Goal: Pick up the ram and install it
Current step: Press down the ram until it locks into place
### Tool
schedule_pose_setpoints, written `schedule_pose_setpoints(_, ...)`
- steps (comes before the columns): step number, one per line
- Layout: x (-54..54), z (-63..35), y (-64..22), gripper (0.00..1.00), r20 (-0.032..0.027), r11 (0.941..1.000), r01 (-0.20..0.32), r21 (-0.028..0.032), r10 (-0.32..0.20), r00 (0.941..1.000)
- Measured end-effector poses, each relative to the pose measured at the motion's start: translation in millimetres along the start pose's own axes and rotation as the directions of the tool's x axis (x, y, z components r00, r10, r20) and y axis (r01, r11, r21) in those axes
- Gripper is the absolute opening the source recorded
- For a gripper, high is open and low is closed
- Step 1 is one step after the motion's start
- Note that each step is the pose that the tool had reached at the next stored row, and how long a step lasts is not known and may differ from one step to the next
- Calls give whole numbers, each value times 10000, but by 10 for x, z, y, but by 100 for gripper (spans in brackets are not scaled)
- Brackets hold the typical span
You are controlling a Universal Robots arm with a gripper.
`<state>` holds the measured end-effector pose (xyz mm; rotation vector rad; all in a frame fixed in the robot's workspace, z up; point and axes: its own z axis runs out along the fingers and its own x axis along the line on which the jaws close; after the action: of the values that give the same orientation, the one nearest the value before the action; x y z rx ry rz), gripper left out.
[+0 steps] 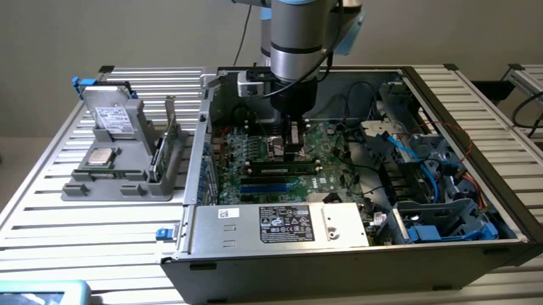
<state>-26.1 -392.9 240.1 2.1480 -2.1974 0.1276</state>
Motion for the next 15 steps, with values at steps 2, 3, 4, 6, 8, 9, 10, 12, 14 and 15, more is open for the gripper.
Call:
schedule_pose_setpoints(2, 0, -1, -1, 11, -9, 10000, -74, -10, 74, 10000)
schedule_pose_setpoints(3, 0, -1, -1, 11, -11, 9998, -178, -20, 178, 9998)
schedule_pose_setpoints(4, -1, 0, -1, 11, -11, 9995, -312, -33, 312, 9995)
schedule_pose_setpoints(6, -1, 1, -1, 11, -16, 9981, -611, -65, 611, 9981)
schedule_pose_setpoints(8, -1, 2, -1, 11, -22, 9957, -924, -97, 924, 9957)
schedule_pose_setpoints(9, -1, 2, -1, 11, -27, 9940, -1086, -114, 1086, 9941)
schedule_pose_setpoints(10, -1, 3, -1, 11, -30, 9923, -1232, -129, 1231, 9924)
schedule_pose_setpoints(12, -1, 3, -1, 11, -38, 9882, -1521, -160, 1521, 9884)
schedule_pose_setpoints(14, -1, 4, -1, 11, -46, 9840, -1773, -185, 1772, 9842)
schedule_pose_setpoints(15, -1, 4, -1, 11, -46, 9823, -1861, -189, 1860, 9825)
